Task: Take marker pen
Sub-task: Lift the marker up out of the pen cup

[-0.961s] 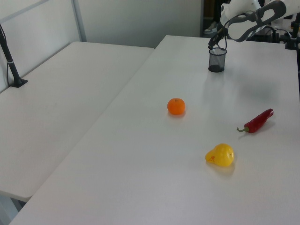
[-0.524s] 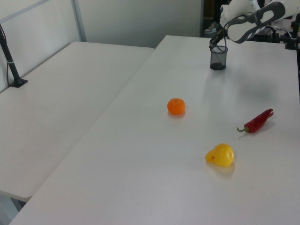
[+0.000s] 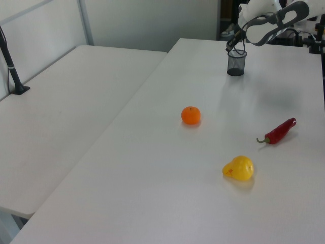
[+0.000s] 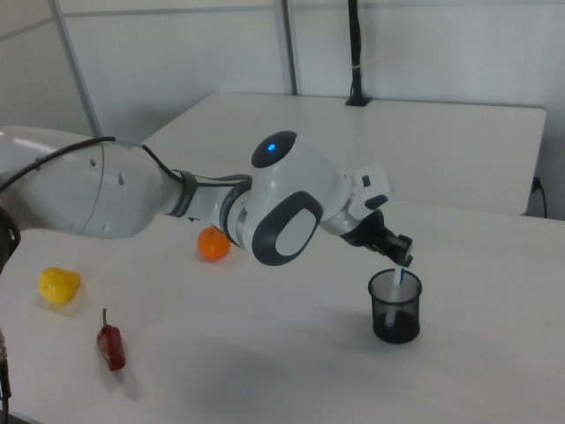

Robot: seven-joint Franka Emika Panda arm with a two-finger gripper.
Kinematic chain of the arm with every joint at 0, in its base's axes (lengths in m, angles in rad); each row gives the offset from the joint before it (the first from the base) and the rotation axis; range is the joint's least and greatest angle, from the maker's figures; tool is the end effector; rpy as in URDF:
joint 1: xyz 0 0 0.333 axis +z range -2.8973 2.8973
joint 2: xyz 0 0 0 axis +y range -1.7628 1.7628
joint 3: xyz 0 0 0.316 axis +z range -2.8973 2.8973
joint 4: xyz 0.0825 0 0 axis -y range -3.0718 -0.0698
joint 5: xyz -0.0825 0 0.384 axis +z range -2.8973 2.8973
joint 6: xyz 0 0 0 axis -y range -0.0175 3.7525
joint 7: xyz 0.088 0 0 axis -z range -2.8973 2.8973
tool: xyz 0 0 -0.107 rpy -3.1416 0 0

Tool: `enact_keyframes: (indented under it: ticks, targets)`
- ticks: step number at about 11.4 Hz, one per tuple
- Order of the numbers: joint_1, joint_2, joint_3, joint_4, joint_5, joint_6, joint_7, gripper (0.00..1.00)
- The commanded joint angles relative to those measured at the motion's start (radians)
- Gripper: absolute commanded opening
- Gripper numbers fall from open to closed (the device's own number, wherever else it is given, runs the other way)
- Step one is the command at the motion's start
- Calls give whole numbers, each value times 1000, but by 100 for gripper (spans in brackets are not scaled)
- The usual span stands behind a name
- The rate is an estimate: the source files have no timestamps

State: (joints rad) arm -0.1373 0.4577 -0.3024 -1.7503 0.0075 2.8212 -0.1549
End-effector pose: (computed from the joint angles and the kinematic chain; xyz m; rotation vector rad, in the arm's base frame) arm 0.6486 -0.2737 0.3933 2.7181 -0.2981 0.8093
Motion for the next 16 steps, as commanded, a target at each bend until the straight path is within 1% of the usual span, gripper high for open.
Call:
enact_keyframes:
  ticks: [1, 3, 6, 9, 10, 11, 12, 13, 14, 15, 16]
  targets:
    - [13, -83, 0, -31, -1, -15, 0, 0]
    - [13, -161, 0, -18, -1, -113, -17, 0]
    - [21, -238, 0, -18, 2, -157, -28, 0]
    - [53, -304, 0, -17, 8, -227, -28, 0]
    - [70, -329, 2, -17, 26, -261, -25, 0]
    - [91, -352, 5, -2, 63, -328, -25, 0]
    - [106, -369, 11, 23, 83, -412, -22, 0]
    - [113, -382, 38, 38, 86, -478, -17, 0]
    - [111, -395, 77, 40, 88, -520, 6, 0]
    - [113, -402, 98, 40, 88, -535, 27, 0]
    - [113, -404, 136, 41, 88, -567, 55, 0]
